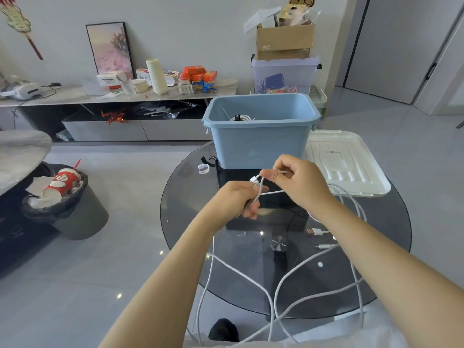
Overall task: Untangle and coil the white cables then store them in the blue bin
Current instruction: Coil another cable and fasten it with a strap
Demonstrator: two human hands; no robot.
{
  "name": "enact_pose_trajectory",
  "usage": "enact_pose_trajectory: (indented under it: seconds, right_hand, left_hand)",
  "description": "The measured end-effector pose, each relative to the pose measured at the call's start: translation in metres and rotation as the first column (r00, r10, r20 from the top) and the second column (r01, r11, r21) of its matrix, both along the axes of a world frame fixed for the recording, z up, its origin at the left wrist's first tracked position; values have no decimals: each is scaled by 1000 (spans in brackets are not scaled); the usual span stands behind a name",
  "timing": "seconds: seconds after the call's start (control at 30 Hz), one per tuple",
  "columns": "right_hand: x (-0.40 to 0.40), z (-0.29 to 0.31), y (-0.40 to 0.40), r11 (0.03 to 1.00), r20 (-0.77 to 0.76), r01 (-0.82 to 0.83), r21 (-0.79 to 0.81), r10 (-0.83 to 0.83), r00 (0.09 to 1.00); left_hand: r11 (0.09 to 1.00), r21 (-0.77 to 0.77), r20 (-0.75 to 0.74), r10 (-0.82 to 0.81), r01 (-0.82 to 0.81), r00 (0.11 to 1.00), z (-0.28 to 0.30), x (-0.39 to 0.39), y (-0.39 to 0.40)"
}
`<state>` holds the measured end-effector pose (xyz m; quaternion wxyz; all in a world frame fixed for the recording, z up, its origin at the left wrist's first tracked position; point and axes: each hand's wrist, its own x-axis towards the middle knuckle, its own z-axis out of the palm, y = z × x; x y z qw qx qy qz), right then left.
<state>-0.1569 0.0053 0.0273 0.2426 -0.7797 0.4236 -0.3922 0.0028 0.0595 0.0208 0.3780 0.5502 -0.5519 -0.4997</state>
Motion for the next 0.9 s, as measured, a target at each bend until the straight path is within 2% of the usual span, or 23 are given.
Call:
enact_pose_trajectory:
  seconds: [0.1, 0.17, 0.23, 0.33, 0.43, 0.5, 0.6, 0.77, 0.83, 0.9]
  right_hand:
    - [1, -3, -7, 995, 86, 23, 99, -31, 996]
    - [1, -5, -10, 975, 95, -1, 222, -20, 995]
    - [-4, -13, -12, 936, 37, -4, 351, -9, 999]
    - [-20, -26, -15, 867, -109, -46, 496, 115, 987]
    - [-28, -24, -19, 826, -101, -46, 561, 124, 987]
    - [-26, -19, -20, 884, -96, 26, 466, 21, 995]
    - [-23, -21, -20, 932, 48, 146, 331, -172, 984]
    - [-12, -24, -26, 866, 244, 193, 462, -334, 910]
    - [-11, -27, -27, 855, 251, 205, 477, -355, 901]
    - [-11, -33, -28, 861, 193, 203, 467, -323, 927]
  left_hand:
    - [993, 119, -307, 25, 12, 951, 5, -4, -1]
    - [994, 107, -454, 52, -3, 889, 8, -5, -2]
    - [994, 64, -582, 107, -86, 806, 9, -1, -3]
    - [974, 57, -701, 196, -220, 686, 6, 13, -6]
    - [950, 123, -703, 288, -288, 650, 0, 24, -6]
    - [939, 141, -672, 324, -315, 666, -2, 25, -6]
    - [940, 121, -585, 327, -319, 742, -3, 20, -6]
    - [950, 257, -507, 290, -178, 812, 3, 17, -8]
    - [949, 274, -501, 279, -156, 819, 4, 18, -8]
    - [952, 282, -563, 268, -123, 782, 5, 17, -8]
